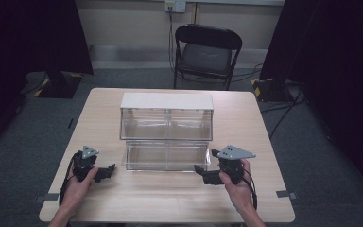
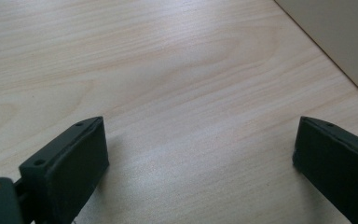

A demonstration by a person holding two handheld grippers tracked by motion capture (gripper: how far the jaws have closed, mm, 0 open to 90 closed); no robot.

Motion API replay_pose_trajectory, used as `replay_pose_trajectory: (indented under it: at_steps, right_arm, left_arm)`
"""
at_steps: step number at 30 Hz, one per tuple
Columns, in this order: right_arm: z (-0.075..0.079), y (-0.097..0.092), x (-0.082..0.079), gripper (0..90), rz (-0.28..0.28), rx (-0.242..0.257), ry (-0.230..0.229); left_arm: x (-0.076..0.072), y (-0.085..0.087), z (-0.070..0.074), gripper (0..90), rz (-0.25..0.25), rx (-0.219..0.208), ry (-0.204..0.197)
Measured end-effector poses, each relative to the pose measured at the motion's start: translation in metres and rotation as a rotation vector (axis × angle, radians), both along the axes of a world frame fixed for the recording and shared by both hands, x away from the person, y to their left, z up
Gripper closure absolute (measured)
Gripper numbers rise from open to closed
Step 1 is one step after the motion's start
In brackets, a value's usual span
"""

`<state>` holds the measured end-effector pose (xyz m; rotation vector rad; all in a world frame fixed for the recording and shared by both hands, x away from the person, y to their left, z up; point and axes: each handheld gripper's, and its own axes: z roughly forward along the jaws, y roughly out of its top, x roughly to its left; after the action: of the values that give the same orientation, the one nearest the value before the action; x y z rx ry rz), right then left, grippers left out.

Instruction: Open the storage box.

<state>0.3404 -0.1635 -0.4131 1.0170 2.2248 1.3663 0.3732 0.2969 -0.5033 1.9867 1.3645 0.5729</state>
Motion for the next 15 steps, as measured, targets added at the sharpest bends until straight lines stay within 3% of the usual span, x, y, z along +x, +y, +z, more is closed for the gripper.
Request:
replay_pose_trajectory:
  at_steps: [15]
  right_arm:
    - [0.0065,0.0002,0.0023,12.7,0.010,0.022,-0.016]
  left_arm:
    - [0.0001,0.0002,0.0001,2.6,-0.002,0.005,-0.001]
